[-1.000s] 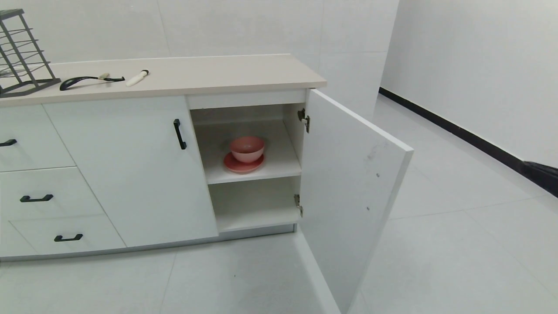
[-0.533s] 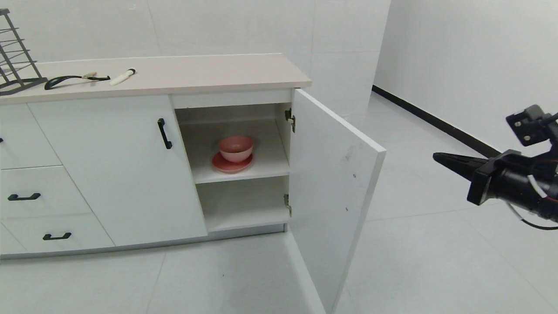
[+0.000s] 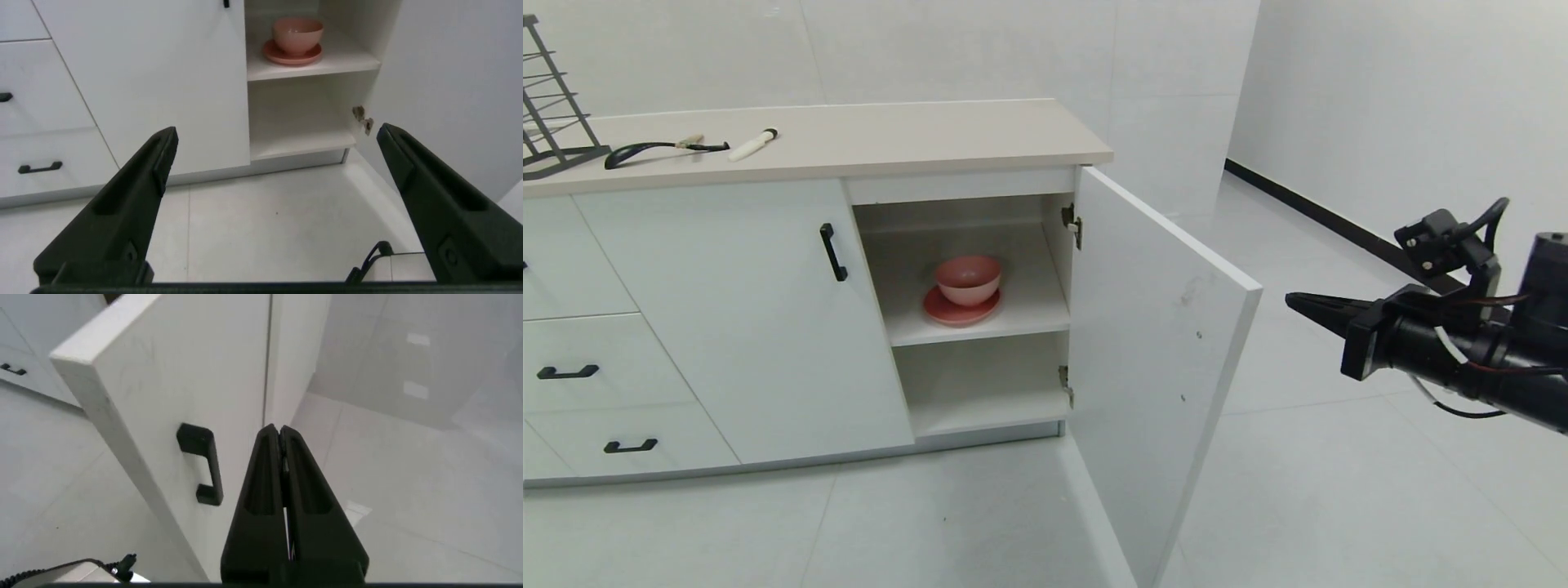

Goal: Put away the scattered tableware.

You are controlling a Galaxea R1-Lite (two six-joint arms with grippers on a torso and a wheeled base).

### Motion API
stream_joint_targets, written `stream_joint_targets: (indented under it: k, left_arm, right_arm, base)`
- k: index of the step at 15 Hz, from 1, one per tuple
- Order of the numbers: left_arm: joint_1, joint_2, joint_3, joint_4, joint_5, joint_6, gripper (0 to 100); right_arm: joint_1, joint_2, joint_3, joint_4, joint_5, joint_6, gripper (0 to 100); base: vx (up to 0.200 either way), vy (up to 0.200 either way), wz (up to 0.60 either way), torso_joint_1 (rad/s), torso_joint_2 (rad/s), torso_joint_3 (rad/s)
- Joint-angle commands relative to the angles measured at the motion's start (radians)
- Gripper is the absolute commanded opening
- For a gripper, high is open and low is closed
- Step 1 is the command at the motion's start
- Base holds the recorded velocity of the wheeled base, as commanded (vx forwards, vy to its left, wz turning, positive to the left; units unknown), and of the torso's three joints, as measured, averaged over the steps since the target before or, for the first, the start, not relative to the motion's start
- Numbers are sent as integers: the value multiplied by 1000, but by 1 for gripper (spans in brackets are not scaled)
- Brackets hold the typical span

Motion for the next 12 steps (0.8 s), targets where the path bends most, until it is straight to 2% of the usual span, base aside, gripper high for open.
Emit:
stream_joint_targets:
  k: [1, 5, 12]
  left_arm:
    - [0, 1, 0, 0, 0, -1, 100]
    - [0, 1, 0, 0, 0, -1, 100]
    - [0, 1, 0, 0, -2, 0, 100]
  right_arm:
    - [18, 78, -42, -20, 1, 0, 0]
    - [49, 154, -76, -85, 1, 0, 0]
    - [93, 164, -74, -119, 2, 1, 0]
  base:
    - [0, 0, 0, 0, 0, 0]
    - [0, 0, 0, 0, 0, 0]
    - [0, 0, 0, 0, 0, 0]
